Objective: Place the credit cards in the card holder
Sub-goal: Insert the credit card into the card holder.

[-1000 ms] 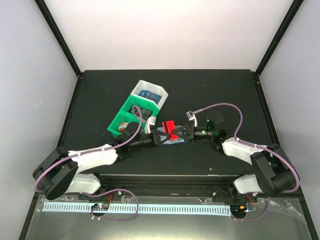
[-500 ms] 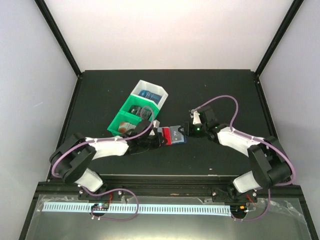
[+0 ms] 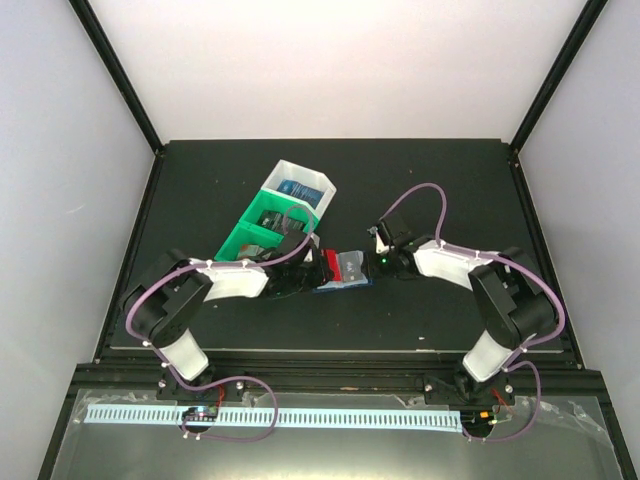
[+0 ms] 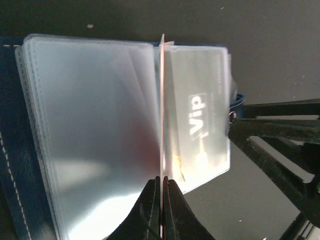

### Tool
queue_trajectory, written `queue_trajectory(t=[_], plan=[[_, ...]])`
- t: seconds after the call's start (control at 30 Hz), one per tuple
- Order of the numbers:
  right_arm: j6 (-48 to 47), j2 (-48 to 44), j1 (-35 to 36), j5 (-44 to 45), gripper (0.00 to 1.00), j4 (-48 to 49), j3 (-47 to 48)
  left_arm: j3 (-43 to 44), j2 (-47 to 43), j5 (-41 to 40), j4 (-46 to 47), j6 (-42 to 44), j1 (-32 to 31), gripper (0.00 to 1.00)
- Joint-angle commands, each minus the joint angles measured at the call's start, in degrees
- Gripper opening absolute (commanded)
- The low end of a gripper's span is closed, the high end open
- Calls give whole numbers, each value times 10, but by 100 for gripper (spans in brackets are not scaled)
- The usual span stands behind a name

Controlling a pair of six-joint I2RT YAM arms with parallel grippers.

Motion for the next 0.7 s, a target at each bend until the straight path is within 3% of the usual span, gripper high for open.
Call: queue_trajectory(t=[0.0, 0.37, 0.67], plan=[[-22, 23, 5, 7, 43, -18, 19, 8, 30, 20, 17, -21, 1, 2], [-19, 42, 6, 1, 39, -31, 23, -2, 60, 74, 78, -70, 2, 2], [-8, 48, 6, 8, 37, -30, 19, -48, 7, 28, 100, -114, 3, 2]])
